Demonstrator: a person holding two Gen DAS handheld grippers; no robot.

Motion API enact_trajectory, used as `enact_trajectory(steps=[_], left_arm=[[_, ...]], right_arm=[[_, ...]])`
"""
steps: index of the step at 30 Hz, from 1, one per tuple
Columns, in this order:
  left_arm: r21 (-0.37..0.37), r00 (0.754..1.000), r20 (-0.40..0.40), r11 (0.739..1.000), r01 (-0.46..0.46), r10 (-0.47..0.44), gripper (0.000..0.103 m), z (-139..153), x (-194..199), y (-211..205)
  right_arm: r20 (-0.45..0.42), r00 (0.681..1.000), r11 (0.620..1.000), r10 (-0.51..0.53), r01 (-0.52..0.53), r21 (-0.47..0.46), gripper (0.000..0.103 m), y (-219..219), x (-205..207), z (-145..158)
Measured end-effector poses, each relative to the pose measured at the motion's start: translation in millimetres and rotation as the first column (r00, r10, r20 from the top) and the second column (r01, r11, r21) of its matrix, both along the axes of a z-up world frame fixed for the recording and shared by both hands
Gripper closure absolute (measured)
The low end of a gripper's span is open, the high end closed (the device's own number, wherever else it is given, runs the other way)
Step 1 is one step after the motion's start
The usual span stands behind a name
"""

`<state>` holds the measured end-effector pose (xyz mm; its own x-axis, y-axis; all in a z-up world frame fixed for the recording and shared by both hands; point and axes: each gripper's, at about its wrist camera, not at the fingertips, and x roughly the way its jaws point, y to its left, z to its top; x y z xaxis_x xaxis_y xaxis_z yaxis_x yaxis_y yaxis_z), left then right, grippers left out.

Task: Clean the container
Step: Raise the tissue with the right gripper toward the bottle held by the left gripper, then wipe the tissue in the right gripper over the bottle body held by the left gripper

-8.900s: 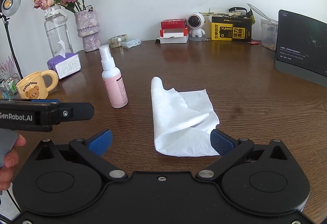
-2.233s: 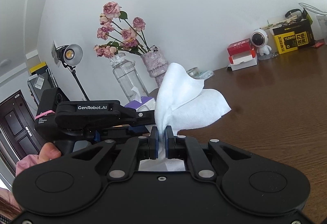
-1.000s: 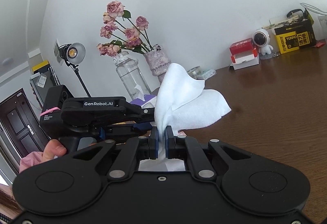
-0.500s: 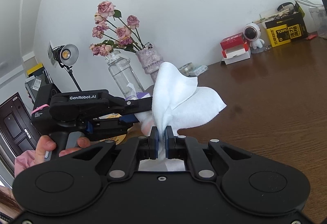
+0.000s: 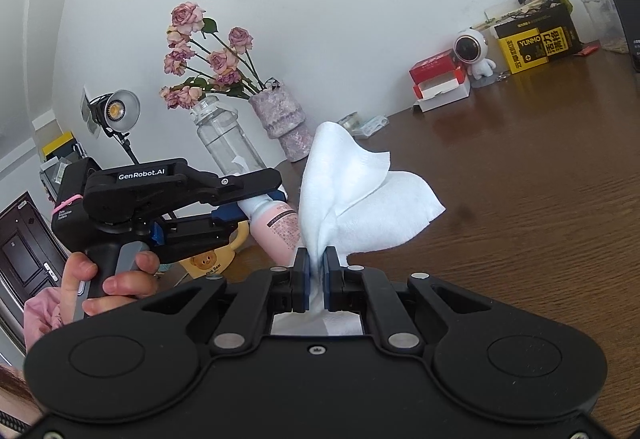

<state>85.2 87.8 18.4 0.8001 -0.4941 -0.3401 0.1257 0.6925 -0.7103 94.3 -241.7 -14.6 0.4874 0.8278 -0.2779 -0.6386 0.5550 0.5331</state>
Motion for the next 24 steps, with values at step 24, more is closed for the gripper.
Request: enact_trajectory(steps=[24], left_arm=[[0.003,1.0,-0.004,1.0,0.008,-0.008,0.082,-2,2,-5]], right_arm=[[0.151,0.973,0.985,0.173,-0.172,-0.021,0.097,41,-21,35]])
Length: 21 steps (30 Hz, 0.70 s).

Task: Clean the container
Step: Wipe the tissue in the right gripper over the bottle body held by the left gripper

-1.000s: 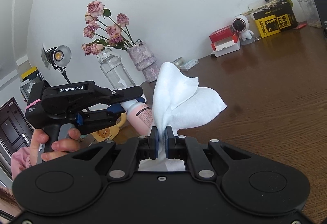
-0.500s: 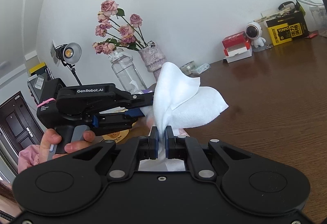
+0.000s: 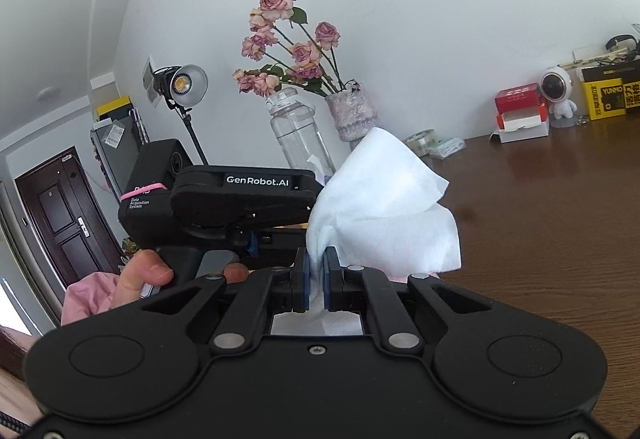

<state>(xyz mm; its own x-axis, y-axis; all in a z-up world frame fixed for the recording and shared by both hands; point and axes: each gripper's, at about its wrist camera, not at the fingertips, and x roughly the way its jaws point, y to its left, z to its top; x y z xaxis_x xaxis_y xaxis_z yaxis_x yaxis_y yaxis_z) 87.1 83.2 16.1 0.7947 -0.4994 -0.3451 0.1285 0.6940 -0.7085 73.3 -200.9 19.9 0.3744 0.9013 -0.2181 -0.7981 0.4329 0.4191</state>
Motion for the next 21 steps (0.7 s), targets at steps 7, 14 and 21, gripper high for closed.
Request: enact_trajectory(steps=[7,14,21], left_arm=[[-0.007,1.0,0.005,1.0,0.0,0.0,0.082,1,-1,1],[-0.008,1.0,0.003,1.0,-0.003,0.003,0.082,0,-2,2],[-0.008,1.0,0.008,1.0,-0.005,0.006,0.082,2,-4,4]], right_arm=[[-0.001,1.0,1.0,-0.008,0.008,-0.026,0.097,0,-3,-4],[-0.024,1.0,0.998,-0.013,0.012,-0.061,0.097,0,-6,-15],[-0.058,0.998,0.996,-0.032,0.027,-0.09,0.097,-4,-6,-27]])
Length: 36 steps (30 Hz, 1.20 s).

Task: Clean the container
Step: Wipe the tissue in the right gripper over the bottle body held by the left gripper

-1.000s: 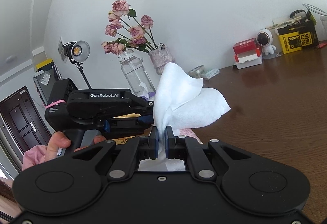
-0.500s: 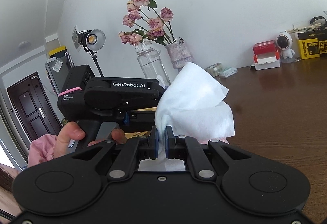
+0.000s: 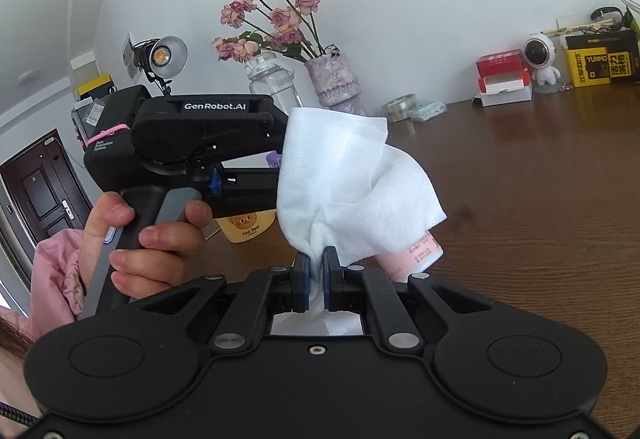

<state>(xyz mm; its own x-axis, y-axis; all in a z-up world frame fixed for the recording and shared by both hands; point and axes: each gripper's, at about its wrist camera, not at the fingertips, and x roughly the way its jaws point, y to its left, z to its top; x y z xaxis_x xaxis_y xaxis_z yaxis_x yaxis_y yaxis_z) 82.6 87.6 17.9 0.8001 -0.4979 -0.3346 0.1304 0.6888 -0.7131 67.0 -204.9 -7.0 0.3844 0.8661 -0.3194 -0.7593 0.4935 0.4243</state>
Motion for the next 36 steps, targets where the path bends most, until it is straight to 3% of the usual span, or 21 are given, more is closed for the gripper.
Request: enact_trajectory(steps=[11,27,36], left_arm=[[0.002,1.0,0.006,1.0,0.0,0.0,0.082,2,-2,-1],[0.015,1.0,0.005,1.0,0.012,-0.012,0.082,0,-3,-3],[0.016,1.0,0.009,1.0,0.007,-0.007,0.082,0,-5,-1]], right_arm=[[-0.047,0.998,0.999,-0.032,0.031,-0.034,0.097,-5,1,-16],[0.089,0.995,0.999,0.035,-0.034,-0.011,0.097,19,-8,18],[0.062,0.998,1.0,0.014,-0.013,-0.013,0.097,14,-6,12]])
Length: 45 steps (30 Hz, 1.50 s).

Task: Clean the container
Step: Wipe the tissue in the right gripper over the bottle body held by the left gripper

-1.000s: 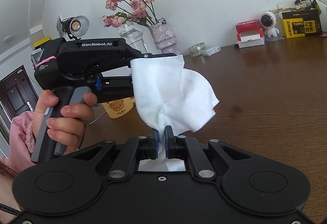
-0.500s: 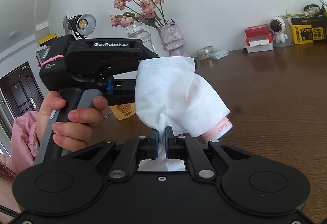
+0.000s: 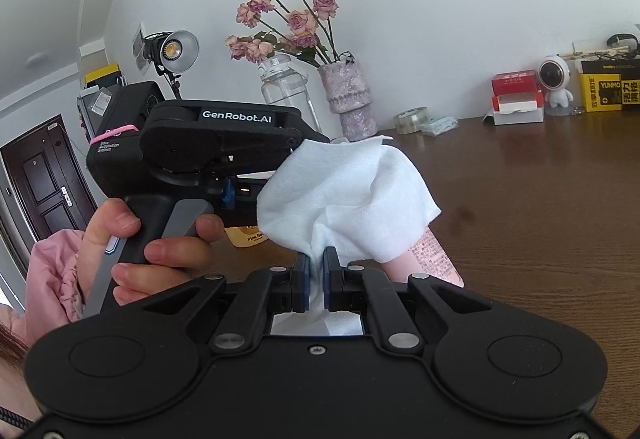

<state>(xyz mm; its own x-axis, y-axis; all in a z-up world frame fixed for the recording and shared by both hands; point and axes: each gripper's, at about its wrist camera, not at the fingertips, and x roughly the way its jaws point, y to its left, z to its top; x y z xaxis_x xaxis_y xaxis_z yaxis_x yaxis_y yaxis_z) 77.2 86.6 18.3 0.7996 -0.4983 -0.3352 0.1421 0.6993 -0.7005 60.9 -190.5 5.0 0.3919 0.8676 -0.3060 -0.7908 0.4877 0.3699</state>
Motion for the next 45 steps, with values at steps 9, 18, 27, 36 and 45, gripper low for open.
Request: enact_trajectory(steps=[9,18,27,36,45], left_arm=[[-0.003,1.0,-0.005,1.0,-0.007,0.007,0.082,-1,1,1],[-0.004,1.0,-0.006,1.0,-0.008,0.008,0.082,-1,2,2],[-0.01,1.0,-0.001,1.0,-0.012,0.012,0.082,1,0,4],[-0.005,1.0,0.005,1.0,-0.015,0.015,0.082,4,-2,4],[-0.001,1.0,0.008,1.0,-0.025,0.025,0.082,5,-5,5]], right_arm=[[-0.059,0.997,0.999,-0.04,0.041,0.004,0.097,-13,4,-14],[-0.099,0.993,0.998,-0.064,0.064,-0.007,0.097,-20,8,-24],[-0.134,0.987,0.996,-0.093,0.09,-0.028,0.097,-28,9,-36],[-0.166,0.978,0.992,-0.125,0.118,-0.049,0.097,-35,10,-43],[-0.178,0.973,0.988,-0.149,0.141,-0.056,0.097,-40,11,-47]])
